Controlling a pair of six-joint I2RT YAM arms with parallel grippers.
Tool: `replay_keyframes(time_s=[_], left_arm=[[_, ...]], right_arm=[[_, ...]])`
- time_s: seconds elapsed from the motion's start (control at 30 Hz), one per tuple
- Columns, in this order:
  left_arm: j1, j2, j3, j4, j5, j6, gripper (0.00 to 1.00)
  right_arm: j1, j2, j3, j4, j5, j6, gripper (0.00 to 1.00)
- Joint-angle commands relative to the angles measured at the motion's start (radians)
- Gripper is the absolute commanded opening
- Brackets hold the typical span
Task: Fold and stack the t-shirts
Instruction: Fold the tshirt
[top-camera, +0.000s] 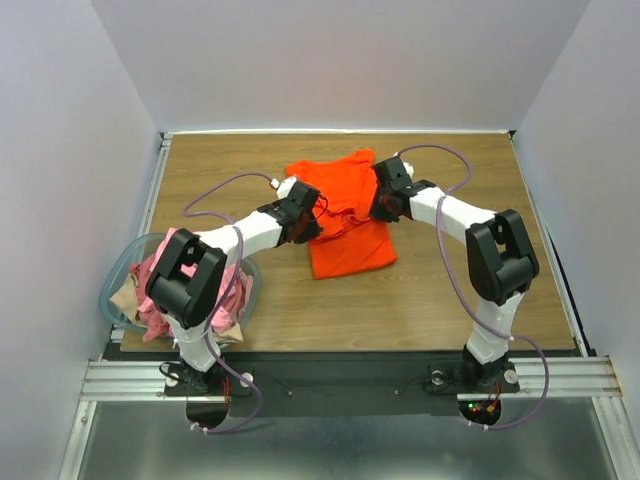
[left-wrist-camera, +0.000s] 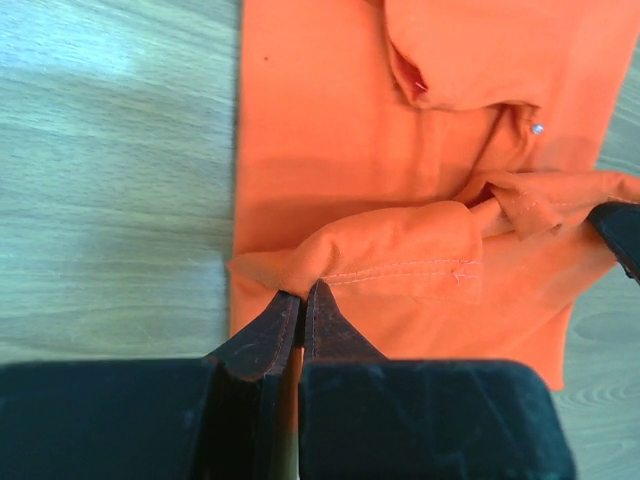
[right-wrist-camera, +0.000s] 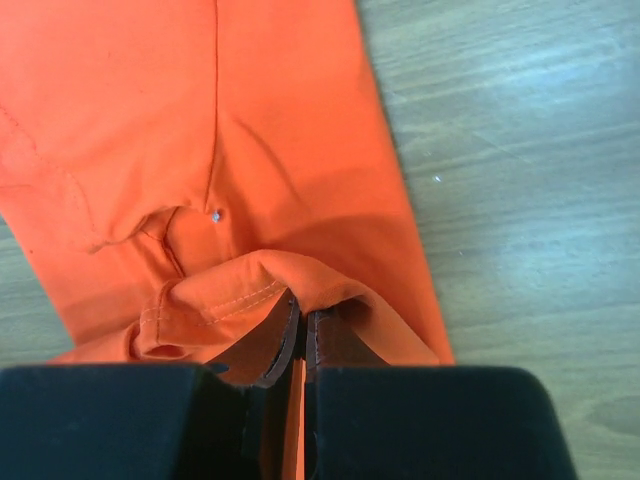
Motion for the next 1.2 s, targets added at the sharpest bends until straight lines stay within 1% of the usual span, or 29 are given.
replay_keyframes(time_s=[0.0,0.03,0.07,0.1,0.13,0.17,0.2,0.27,0.3,0.33,0.37,0.4,0.43,0.47,0.53,0.57,0.63,0.77,0.8,0.87,0.9,1.0,1.1,1.17], left_arm=[[0.016,0.014,0.065,0.001,-0.015,0.019,0.14],[0.016,0.019,0.071,0.000,-0.015,0.021,0.26],[0.018,0.019,0.079,-0.002,-0.014,0.021,0.51],[0.018,0.016,0.082,-0.005,-0.012,0.023,0.61],[0.018,0.008,0.079,-0.006,-0.011,0.021,0.69],[0.018,-0.015,0.074,-0.006,-0.009,0.020,0.80],[0.018,-0.031,0.066,-0.005,-0.009,0.018,0.82],[0.018,-0.088,0.036,-0.003,-0.012,0.012,0.84],[0.018,-0.110,0.020,-0.005,-0.011,0.009,0.85],[0.016,-0.152,-0.015,0.003,-0.009,0.001,0.87],[0.016,-0.177,-0.036,0.006,-0.009,-0.003,0.88],[0.012,-0.199,-0.059,0.010,-0.006,-0.011,0.89],[0.009,-0.220,-0.110,0.014,-0.002,-0.020,0.89],[0.004,-0.263,-0.136,0.026,0.004,-0.031,0.90],[-0.016,-0.300,-0.193,0.046,0.011,-0.046,0.91],[-0.022,-0.327,-0.238,0.059,0.023,-0.060,0.91],[-0.051,-0.348,-0.288,0.064,0.035,-0.071,0.91],[-0.123,-0.391,-0.357,0.087,0.031,-0.118,0.92],[-0.136,-0.398,-0.369,0.090,0.028,-0.135,0.91],[-0.168,-0.413,-0.406,0.093,0.024,-0.160,0.92],[-0.177,-0.420,-0.420,0.095,0.023,-0.180,0.92],[-0.205,-0.447,-0.473,0.101,0.023,-0.206,0.92],[-0.223,-0.483,-0.533,0.099,0.023,-0.244,0.92],[-0.228,-0.512,-0.555,0.099,0.021,-0.258,0.93]], right_arm=[[-0.010,0.020,0.071,0.038,-0.008,-0.031,0.07],[-0.012,0.022,0.076,0.038,-0.010,-0.033,0.14],[-0.014,0.021,0.082,0.038,-0.023,-0.040,0.23],[-0.014,0.016,0.084,0.038,-0.032,-0.045,0.39],[-0.015,0.010,0.084,0.038,-0.043,-0.051,0.45],[-0.015,0.001,0.084,0.038,-0.054,-0.060,0.50],[-0.014,-0.022,0.076,0.038,-0.063,-0.066,0.61],[-0.015,-0.054,0.059,0.038,-0.074,-0.074,0.67],[-0.015,-0.094,0.035,0.038,-0.077,-0.074,0.73],[-0.015,-0.116,0.018,0.038,-0.083,-0.071,0.77],[-0.017,-0.137,0.001,0.038,-0.095,-0.071,0.78],[-0.014,-0.165,-0.023,0.038,-0.106,-0.070,0.91],[-0.015,-0.211,-0.077,0.038,-0.118,-0.070,1.00],[-0.015,-0.240,-0.117,0.038,-0.123,-0.068,1.00],[-0.015,-0.289,-0.186,0.041,-0.135,-0.056,1.00],[-0.015,-0.332,-0.249,0.039,-0.132,-0.054,1.00],[-0.015,-0.366,-0.293,0.041,-0.132,-0.059,1.00],[-0.014,-0.401,-0.326,0.088,-0.244,-0.115,1.00],[-0.014,-0.392,-0.318,0.123,-0.316,-0.138,1.00],[-0.012,-0.368,-0.305,0.156,-0.399,-0.148,1.00],[-0.007,-0.336,-0.292,0.192,-0.475,-0.155,1.00],[0.017,-0.267,-0.249,0.222,-0.528,-0.172,1.00],[0.034,-0.130,-0.145,0.229,-0.549,-0.178,1.00],[0.042,-0.079,-0.105,0.234,-0.556,-0.180,1.00]])
